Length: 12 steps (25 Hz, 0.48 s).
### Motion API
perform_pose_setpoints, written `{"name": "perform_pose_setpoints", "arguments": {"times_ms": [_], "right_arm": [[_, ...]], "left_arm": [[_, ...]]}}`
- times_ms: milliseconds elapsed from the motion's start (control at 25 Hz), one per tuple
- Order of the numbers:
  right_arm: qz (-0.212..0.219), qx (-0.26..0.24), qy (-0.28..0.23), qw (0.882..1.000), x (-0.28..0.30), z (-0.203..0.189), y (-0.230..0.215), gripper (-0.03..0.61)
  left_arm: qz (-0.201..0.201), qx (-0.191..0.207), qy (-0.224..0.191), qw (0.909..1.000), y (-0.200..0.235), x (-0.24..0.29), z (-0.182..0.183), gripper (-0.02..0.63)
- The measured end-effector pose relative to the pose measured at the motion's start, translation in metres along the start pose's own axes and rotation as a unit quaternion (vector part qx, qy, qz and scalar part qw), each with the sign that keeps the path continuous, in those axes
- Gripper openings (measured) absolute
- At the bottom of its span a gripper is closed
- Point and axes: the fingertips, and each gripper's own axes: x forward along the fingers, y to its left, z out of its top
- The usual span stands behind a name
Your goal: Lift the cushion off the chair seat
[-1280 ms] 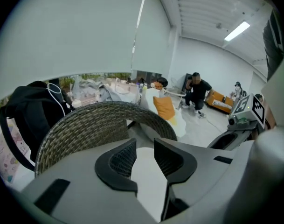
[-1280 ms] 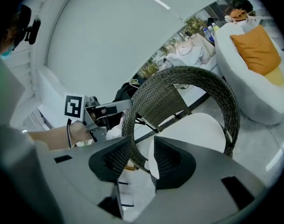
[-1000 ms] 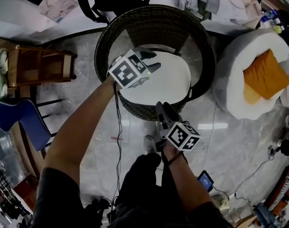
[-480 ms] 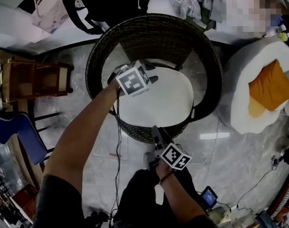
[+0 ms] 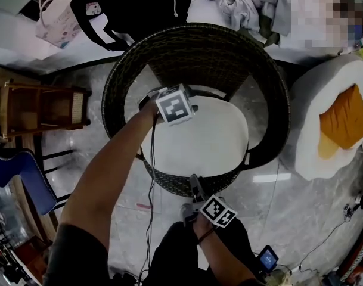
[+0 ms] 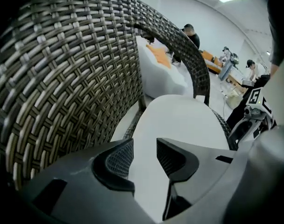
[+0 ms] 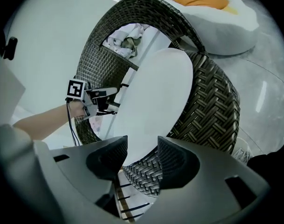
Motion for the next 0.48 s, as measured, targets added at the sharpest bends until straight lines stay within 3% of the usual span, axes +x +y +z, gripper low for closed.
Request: {"name": "perform_pose_setpoints", "arguments": {"times_ms": [400,480], "right_arm": [[0.004,0.027,-0.010,1.000,0.008,0.001,-0.011,0.161],[0.004,0.038,-0.011,0.999,0.007,0.001,-0.011,0.161]], "left_arm": [[-0.058,0.011,0.025,0.9980,0.008,0.037,-0.005,0.193],[-0.082,0.004,0.083,0.9932,-0.002,0.042,-0.023,0.195]]}}
